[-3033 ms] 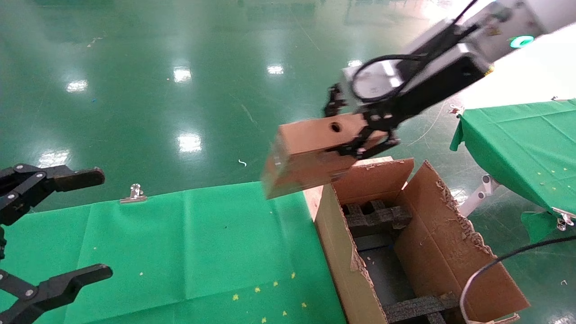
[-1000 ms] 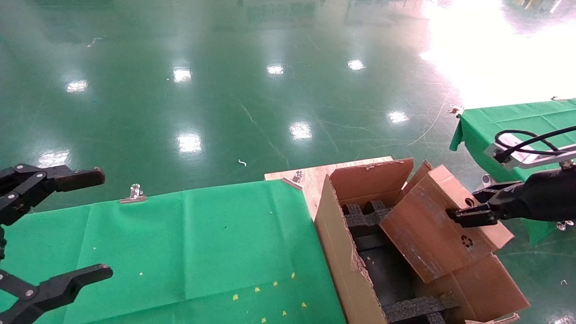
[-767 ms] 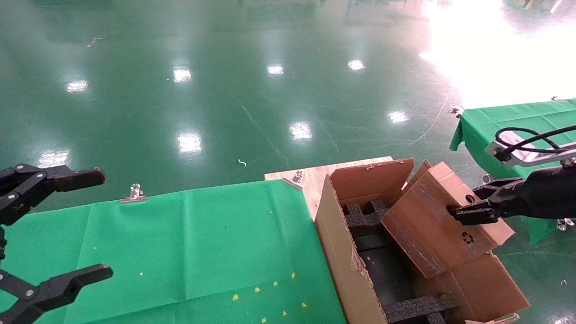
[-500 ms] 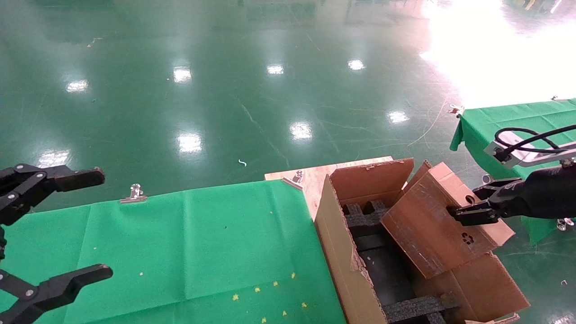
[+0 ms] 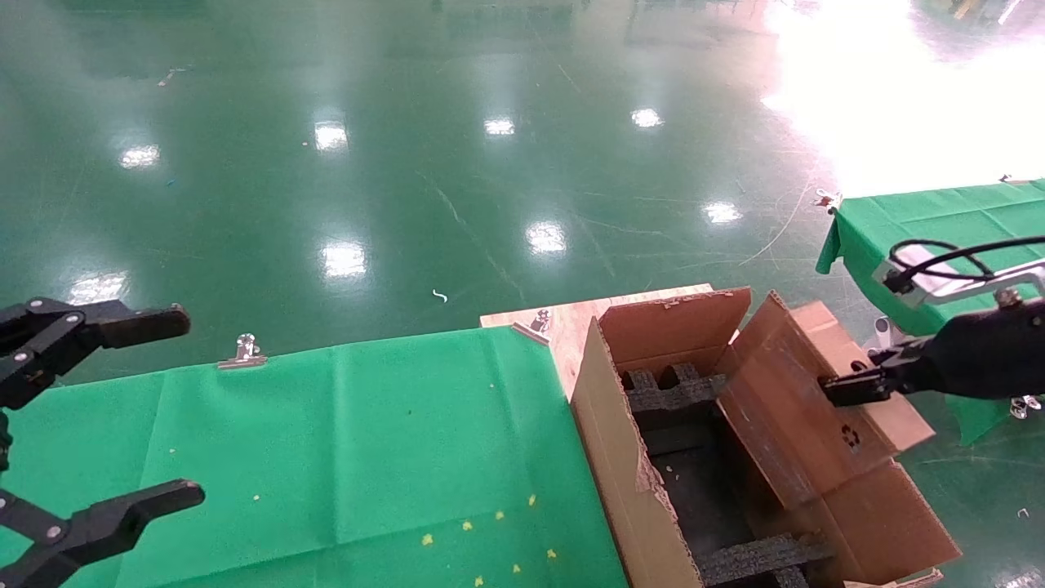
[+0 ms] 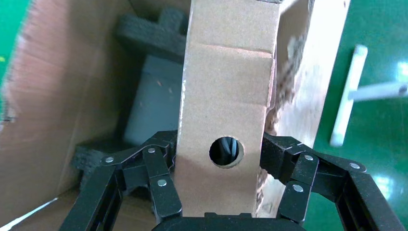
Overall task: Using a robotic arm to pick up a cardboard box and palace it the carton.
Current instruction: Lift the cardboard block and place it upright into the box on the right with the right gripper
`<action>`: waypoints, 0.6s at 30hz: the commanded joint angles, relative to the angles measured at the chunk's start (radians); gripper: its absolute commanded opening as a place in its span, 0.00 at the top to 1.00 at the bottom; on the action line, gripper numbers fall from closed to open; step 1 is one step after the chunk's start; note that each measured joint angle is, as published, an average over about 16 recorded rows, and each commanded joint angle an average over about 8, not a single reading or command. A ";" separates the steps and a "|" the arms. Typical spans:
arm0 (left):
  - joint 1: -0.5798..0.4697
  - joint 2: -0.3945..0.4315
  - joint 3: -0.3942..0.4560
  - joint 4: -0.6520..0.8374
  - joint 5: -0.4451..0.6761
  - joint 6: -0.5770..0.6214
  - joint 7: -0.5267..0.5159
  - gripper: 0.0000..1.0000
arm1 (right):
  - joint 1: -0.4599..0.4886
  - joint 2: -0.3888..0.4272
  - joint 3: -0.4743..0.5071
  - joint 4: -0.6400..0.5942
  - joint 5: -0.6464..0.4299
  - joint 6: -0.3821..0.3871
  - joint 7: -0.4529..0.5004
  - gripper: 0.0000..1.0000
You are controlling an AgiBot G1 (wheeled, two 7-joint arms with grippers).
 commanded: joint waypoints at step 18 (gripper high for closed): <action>0.000 0.000 0.000 0.000 0.000 0.000 0.000 0.00 | 0.006 0.015 -0.079 0.266 -0.323 0.102 0.523 1.00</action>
